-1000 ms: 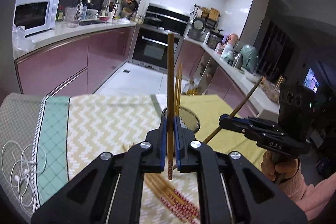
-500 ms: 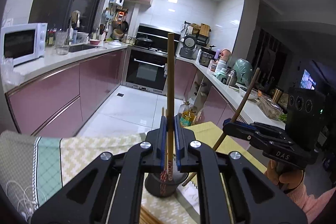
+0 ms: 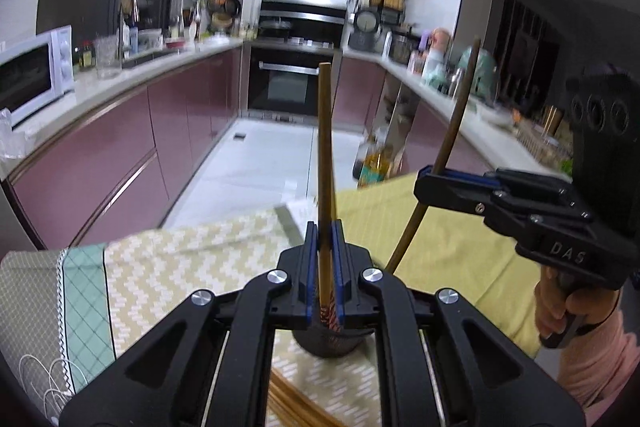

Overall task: Organize utensils
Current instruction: 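Carry both chopsticks upright and insert them into the black mesh holder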

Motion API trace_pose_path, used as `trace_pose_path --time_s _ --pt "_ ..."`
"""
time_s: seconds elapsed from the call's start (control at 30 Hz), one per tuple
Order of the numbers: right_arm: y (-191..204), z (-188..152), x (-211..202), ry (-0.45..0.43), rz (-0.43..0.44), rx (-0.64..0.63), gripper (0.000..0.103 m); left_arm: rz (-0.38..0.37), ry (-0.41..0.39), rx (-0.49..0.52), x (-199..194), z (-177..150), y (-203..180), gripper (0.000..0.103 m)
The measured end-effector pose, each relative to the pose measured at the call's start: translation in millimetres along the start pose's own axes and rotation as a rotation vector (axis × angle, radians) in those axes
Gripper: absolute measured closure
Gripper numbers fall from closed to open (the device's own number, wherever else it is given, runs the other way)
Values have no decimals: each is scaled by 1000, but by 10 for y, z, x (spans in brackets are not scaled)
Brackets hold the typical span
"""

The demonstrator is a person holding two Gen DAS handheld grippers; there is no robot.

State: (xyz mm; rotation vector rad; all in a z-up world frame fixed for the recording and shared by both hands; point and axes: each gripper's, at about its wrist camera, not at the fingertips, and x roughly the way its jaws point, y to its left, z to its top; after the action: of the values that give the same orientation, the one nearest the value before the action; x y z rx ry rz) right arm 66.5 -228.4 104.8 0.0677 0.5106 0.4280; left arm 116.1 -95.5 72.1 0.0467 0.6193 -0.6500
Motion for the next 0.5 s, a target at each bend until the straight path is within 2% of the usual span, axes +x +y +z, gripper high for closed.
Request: trace_pose_path --time_s 0.17,0.33,0.5 --pt "-79 -77 223 101 23 28 97 -7 86 -27 295 -127 116 96" --pt "-130 -157 419 177 22 56 97 -10 104 -39 422 -163 179 95" --pt "-208 -171 553 200 13 88 96 1 114 -41 530 -129 186 95"
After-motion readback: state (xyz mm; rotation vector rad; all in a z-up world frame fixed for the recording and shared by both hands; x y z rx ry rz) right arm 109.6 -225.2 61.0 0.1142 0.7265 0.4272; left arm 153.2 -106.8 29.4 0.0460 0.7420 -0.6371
